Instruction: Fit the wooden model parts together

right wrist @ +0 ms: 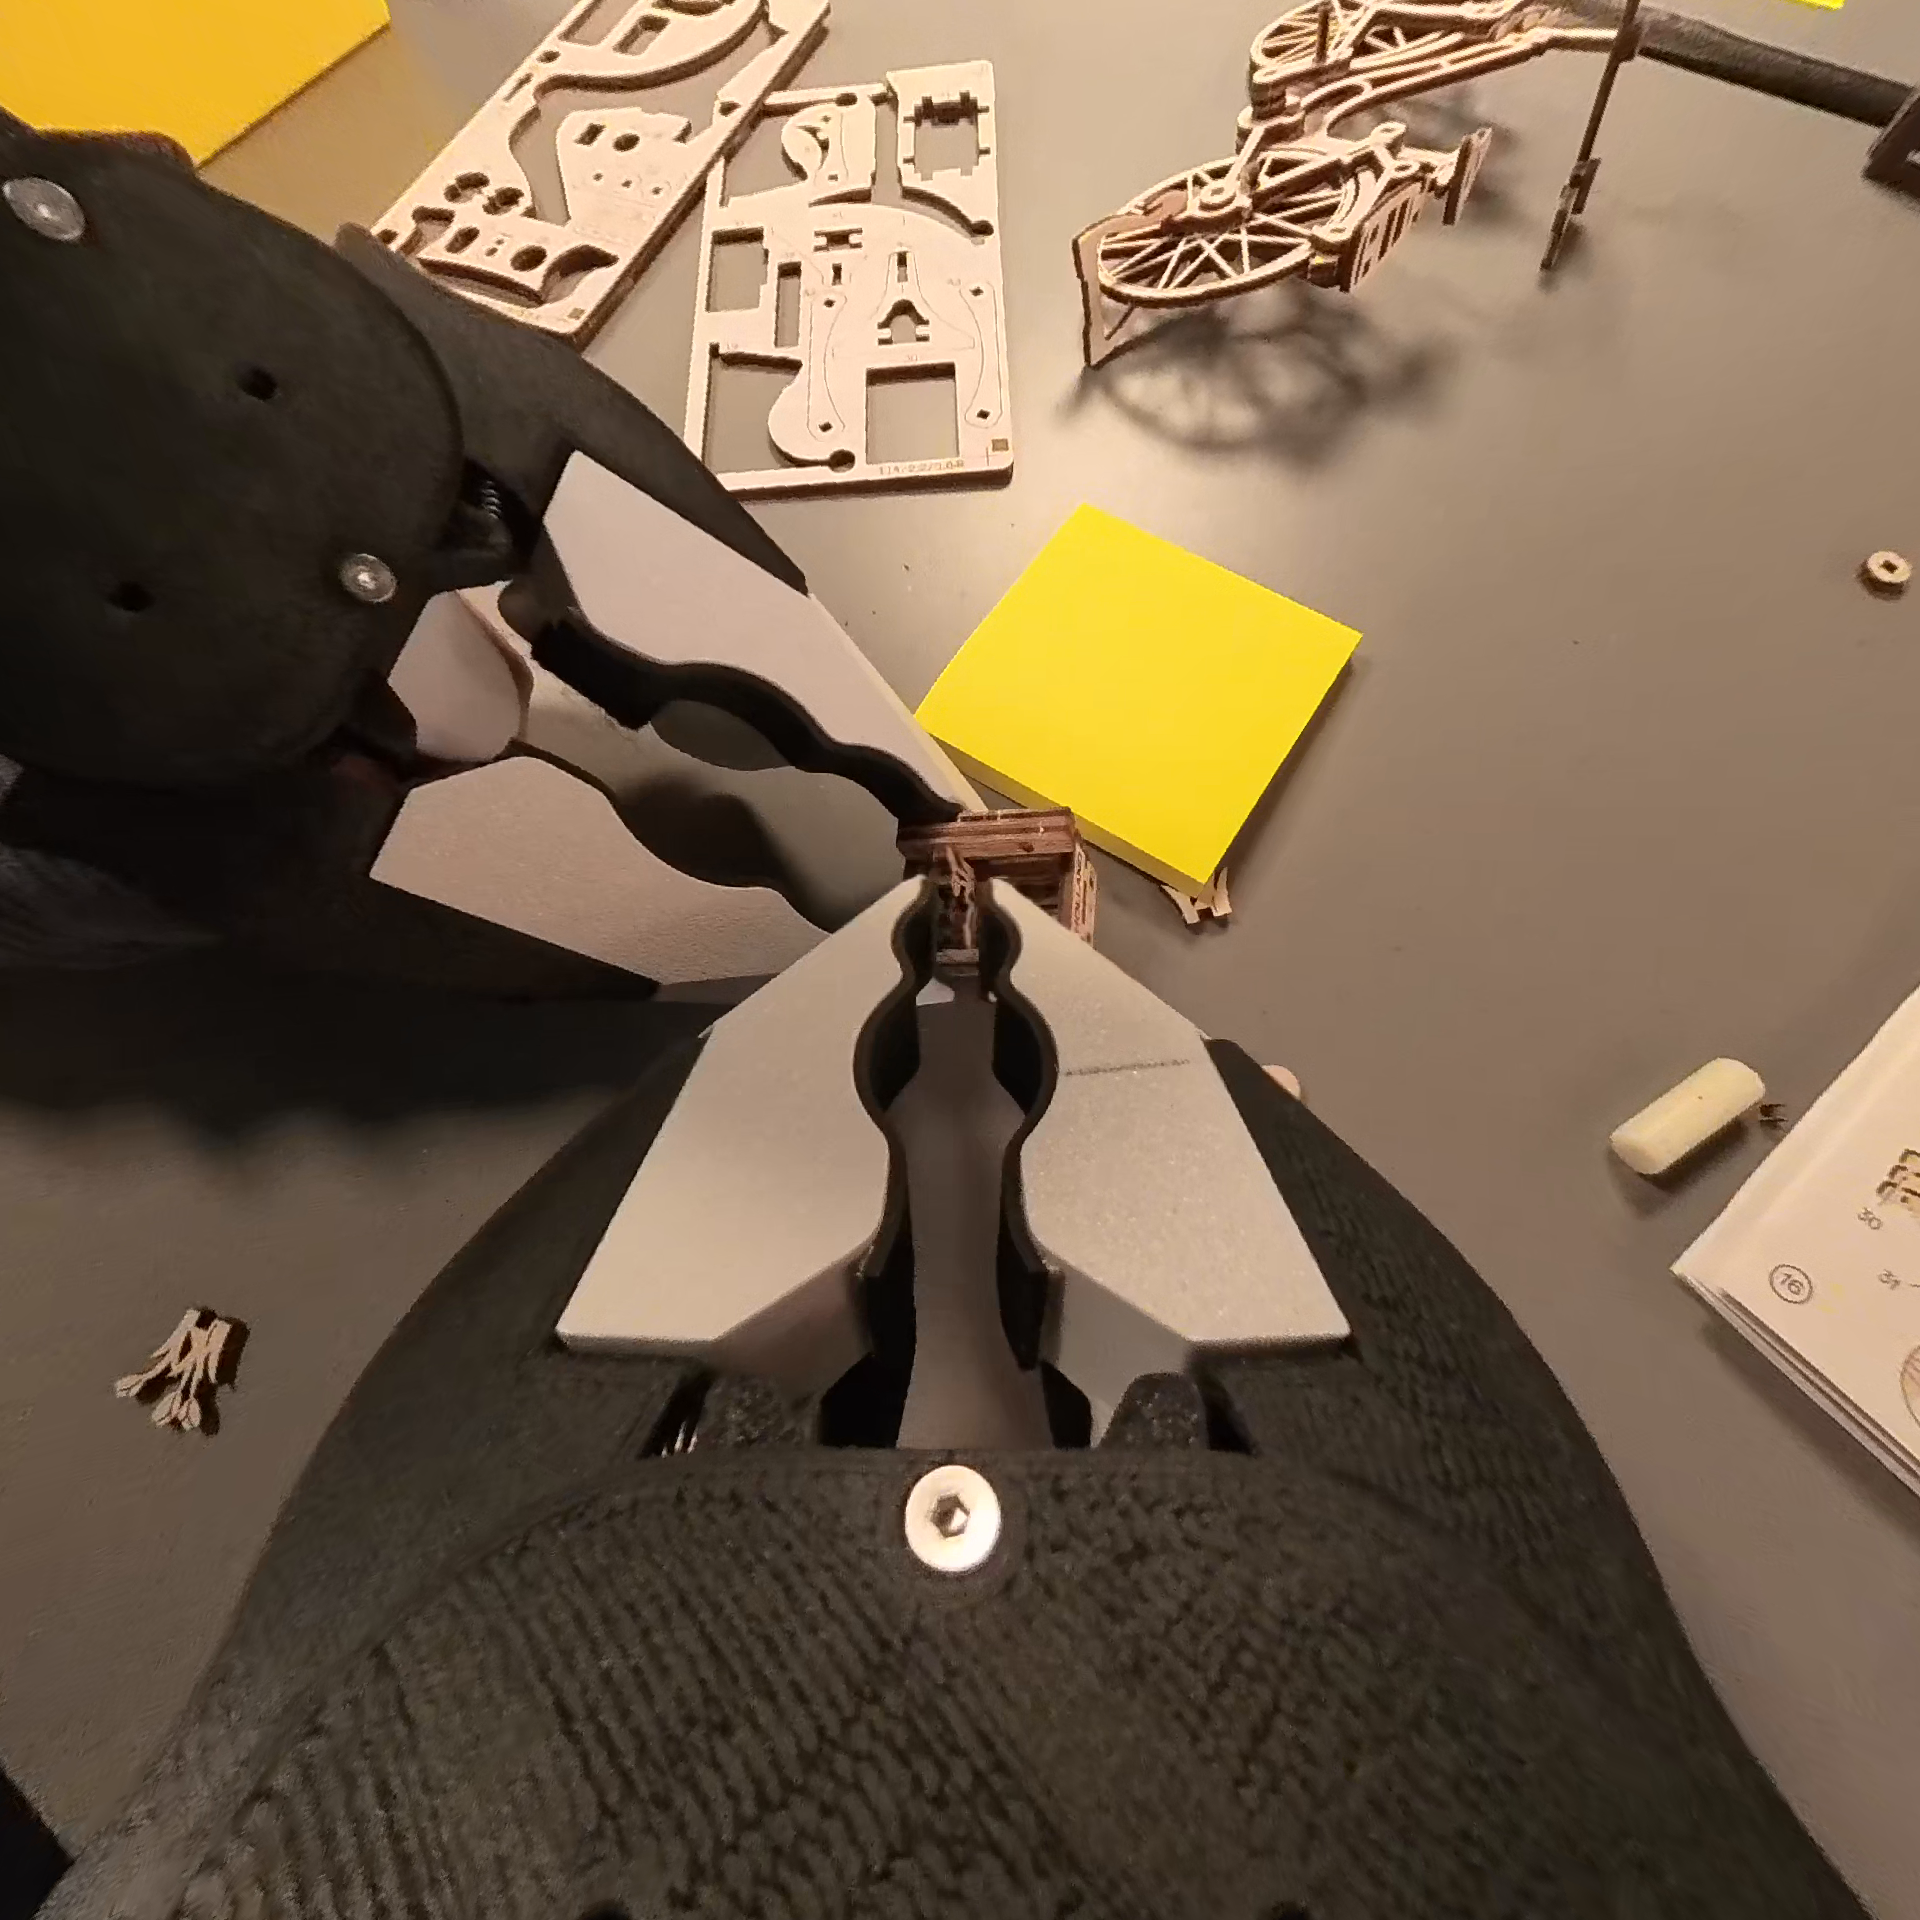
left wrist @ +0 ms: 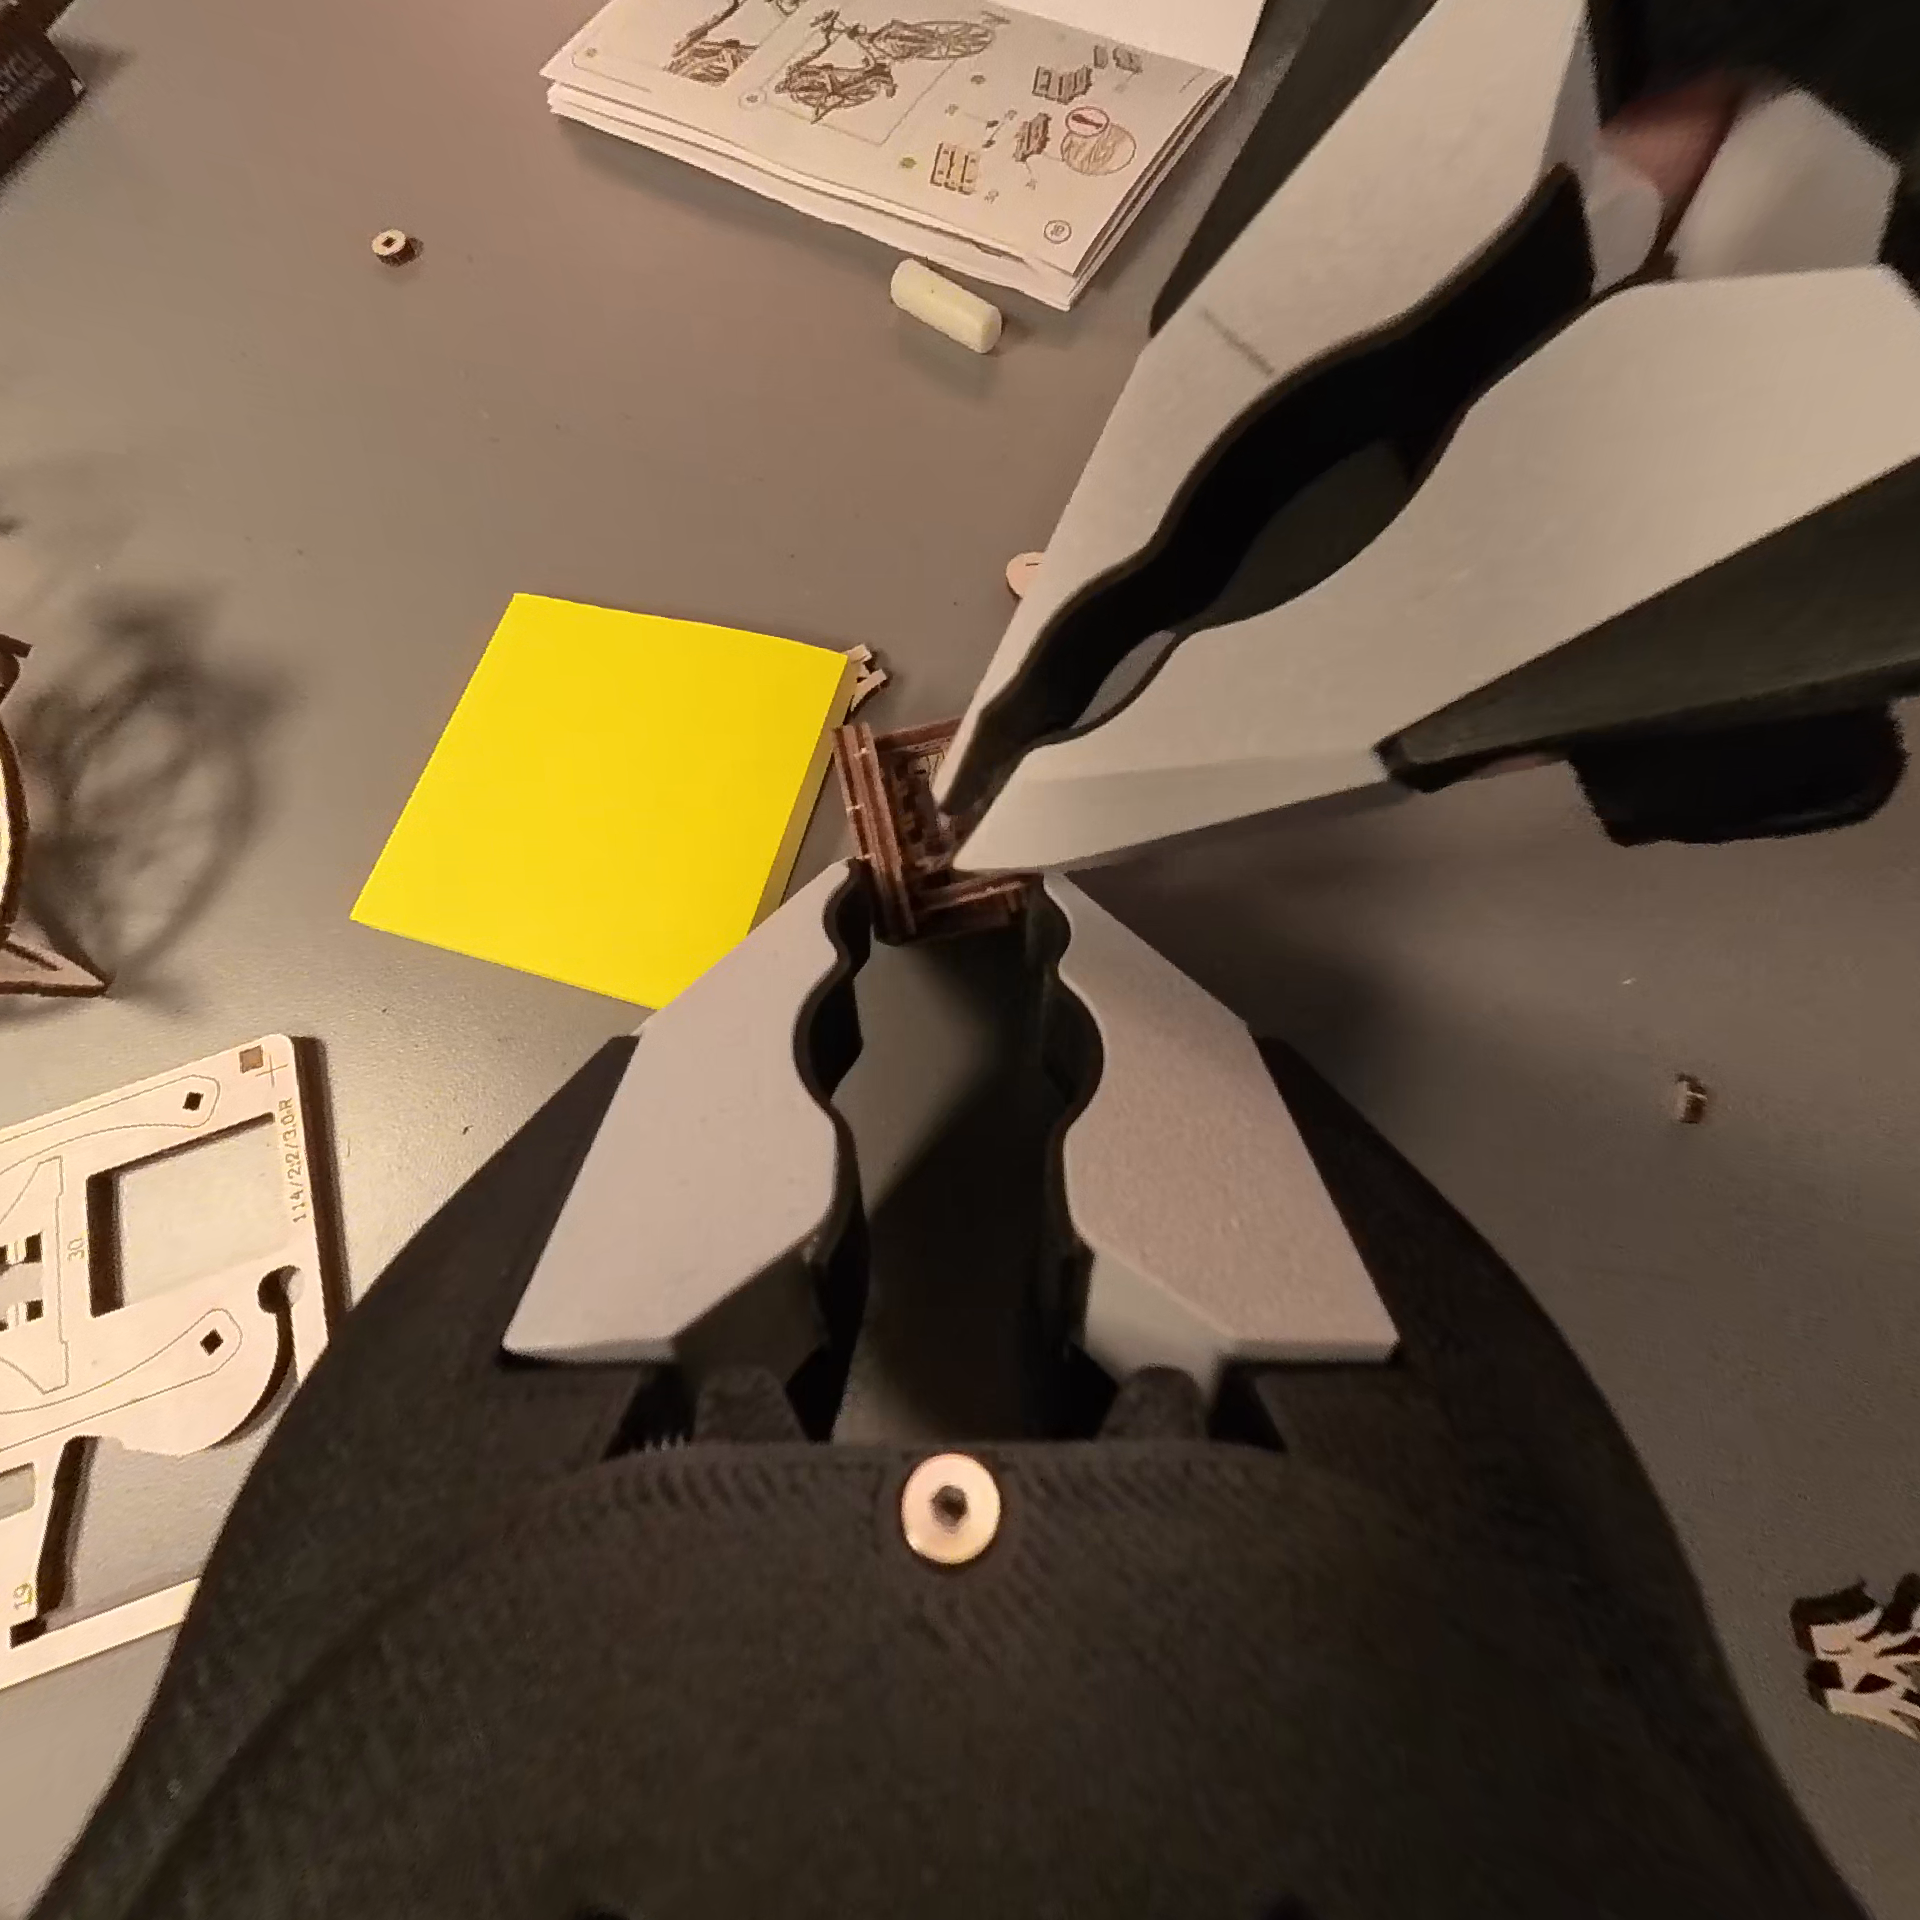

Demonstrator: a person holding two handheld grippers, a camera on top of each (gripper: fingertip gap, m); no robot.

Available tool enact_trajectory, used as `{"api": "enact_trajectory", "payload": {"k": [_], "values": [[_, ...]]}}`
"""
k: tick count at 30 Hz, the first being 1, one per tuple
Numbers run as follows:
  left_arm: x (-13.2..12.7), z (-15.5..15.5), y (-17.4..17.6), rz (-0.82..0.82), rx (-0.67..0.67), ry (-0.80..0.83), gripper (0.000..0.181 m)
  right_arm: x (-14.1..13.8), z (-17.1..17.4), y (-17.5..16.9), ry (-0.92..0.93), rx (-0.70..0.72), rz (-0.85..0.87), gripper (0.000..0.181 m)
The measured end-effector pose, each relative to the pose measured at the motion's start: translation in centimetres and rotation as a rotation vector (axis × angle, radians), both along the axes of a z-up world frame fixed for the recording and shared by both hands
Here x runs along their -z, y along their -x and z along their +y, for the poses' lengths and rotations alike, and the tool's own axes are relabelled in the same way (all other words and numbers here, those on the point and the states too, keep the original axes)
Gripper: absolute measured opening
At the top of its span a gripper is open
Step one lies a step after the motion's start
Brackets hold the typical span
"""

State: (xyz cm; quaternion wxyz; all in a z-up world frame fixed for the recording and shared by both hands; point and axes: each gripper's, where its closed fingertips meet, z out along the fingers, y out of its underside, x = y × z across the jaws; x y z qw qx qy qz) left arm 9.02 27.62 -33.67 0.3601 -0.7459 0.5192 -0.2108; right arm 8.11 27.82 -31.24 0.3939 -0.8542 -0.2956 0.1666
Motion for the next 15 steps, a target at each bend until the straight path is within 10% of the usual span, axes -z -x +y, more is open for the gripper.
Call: {"api": "enact_trajectory", "payload": {"k": [15], "values": [[0.0, -0.1, 0.0, -0.005, 0.043, 0.008, 0.028, -3.2, 0.6, -2.6, -0.179, 0.048, 0.096, 0.017]]}}
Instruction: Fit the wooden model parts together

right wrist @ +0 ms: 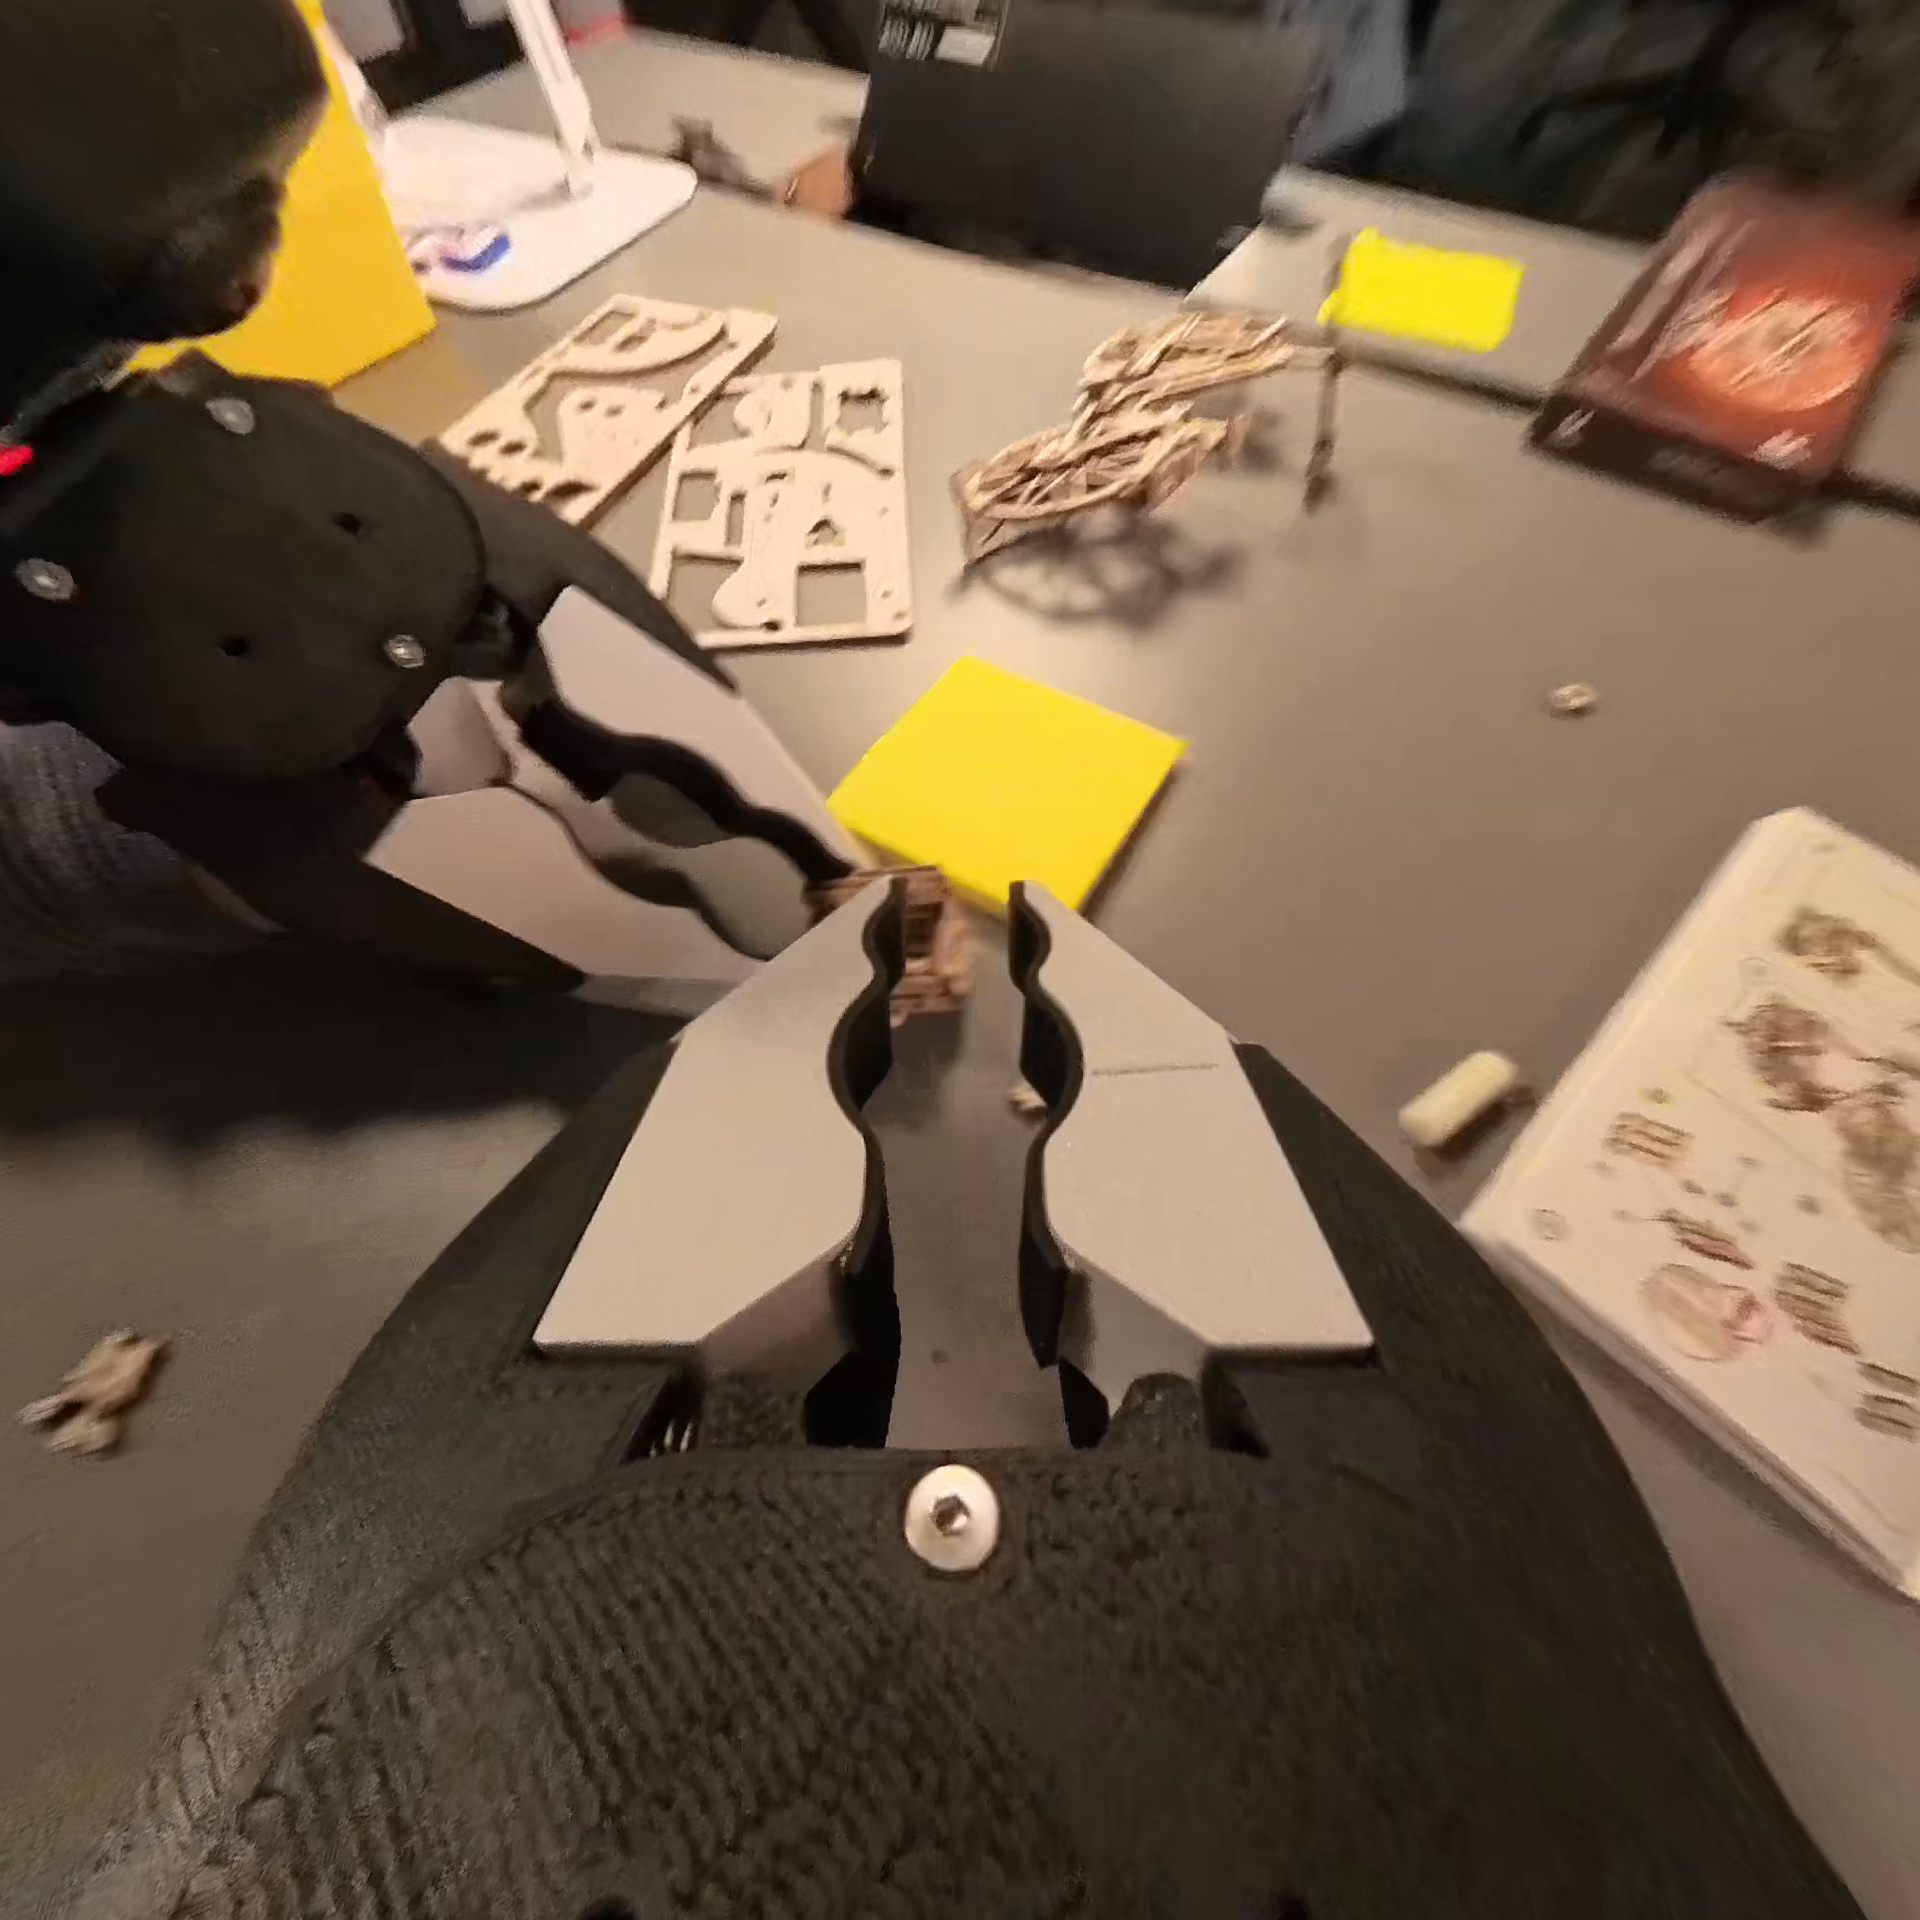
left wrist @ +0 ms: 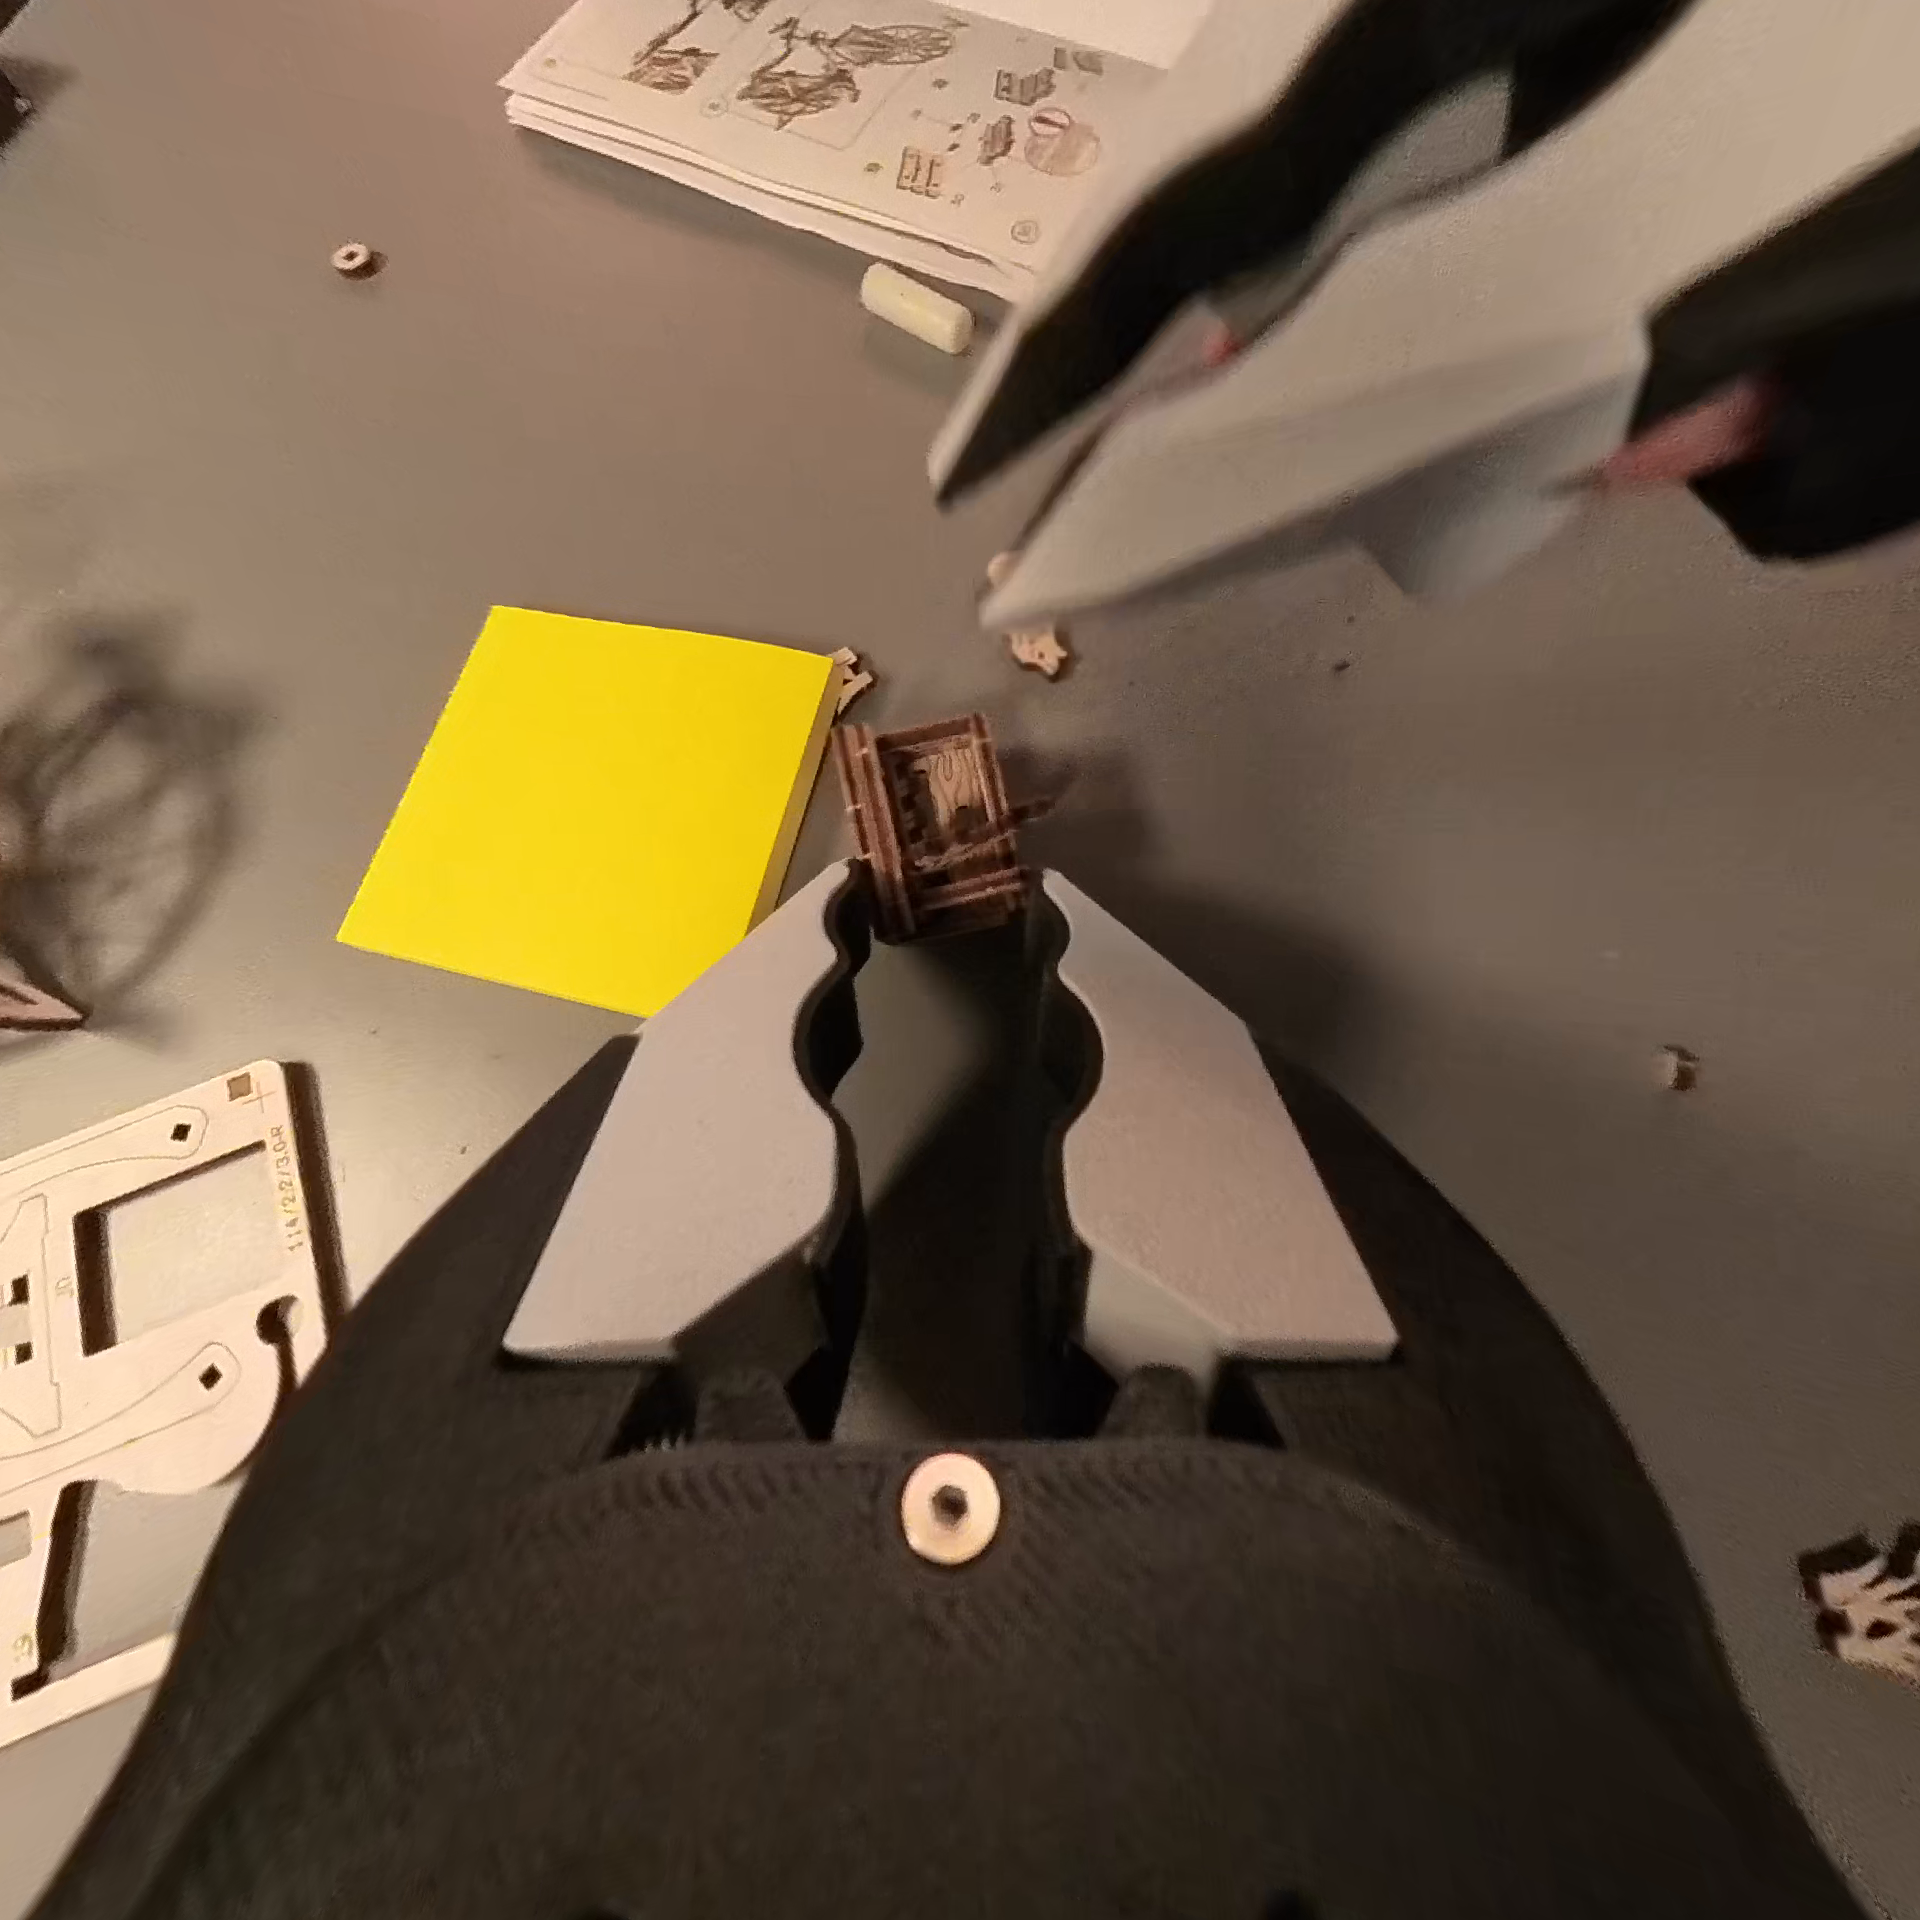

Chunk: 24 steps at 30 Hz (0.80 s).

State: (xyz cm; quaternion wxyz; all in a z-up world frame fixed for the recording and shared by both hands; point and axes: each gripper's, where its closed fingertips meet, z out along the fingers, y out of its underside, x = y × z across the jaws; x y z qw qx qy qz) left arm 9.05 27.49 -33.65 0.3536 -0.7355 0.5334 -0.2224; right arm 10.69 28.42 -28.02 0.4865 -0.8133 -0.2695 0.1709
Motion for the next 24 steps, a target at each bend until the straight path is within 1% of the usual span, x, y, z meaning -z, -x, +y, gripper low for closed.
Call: {"api": "enact_trajectory", "payload": {"k": [3, 6, 8, 10, 12, 13, 16, 20, 21, 24], "values": [[0.0, -0.5, -0.1, -0.004, 0.083, 0.030, 0.028, -1.4, 1.4, -2.7, -0.229, 0.074, -0.036, 0.019], [0.0, -1.8, -0.2, -0.017, 0.235, 0.113, 0.027, -2.5, 2.1, -4.1, -0.461, 0.097, -0.116, 0.019], [-0.1, -2.2, -0.2, -0.039, 0.291, 0.171, 0.027, -2.7, 1.7, -3.5, -0.558, 0.040, -0.151, 0.019], [-0.2, -2.7, 0.1, -0.048, 0.365, 0.227, 0.028, -2.7, 0.2, -1.5, -0.614, -0.122, -0.142, 0.019], [-0.2, -2.9, 0.3, -0.038, 0.418, 0.242, 0.028, -2.4, -1.3, 0.2, -0.604, -0.284, -0.106, 0.020], [-0.2, -2.9, 0.3, -0.037, 0.434, 0.248, 0.028, -2.2, -1.9, 0.6, -0.573, -0.346, -0.075, 0.023], [-0.2, -3.0, 0.4, -0.032, 0.477, 0.269, 0.027, -2.1, -2.6, 0.8, -0.525, -0.468, -0.008, 0.026], [-0.2, -3.2, 0.5, -0.025, 0.535, 0.271, 0.027, -0.1, -3.3, 1.3, -0.404, -0.627, -0.061, 0.034], [-0.2, -3.2, 0.5, -0.025, 0.542, 0.268, 0.028, 0.4, -3.5, 1.6, -0.377, -0.661, -0.078, 0.039], [-0.2, -3.3, 0.5, -0.024, 0.550, 0.257, 0.028, 2.1, -3.6, 2.1, -0.286, -0.716, -0.146, 0.049]]}}
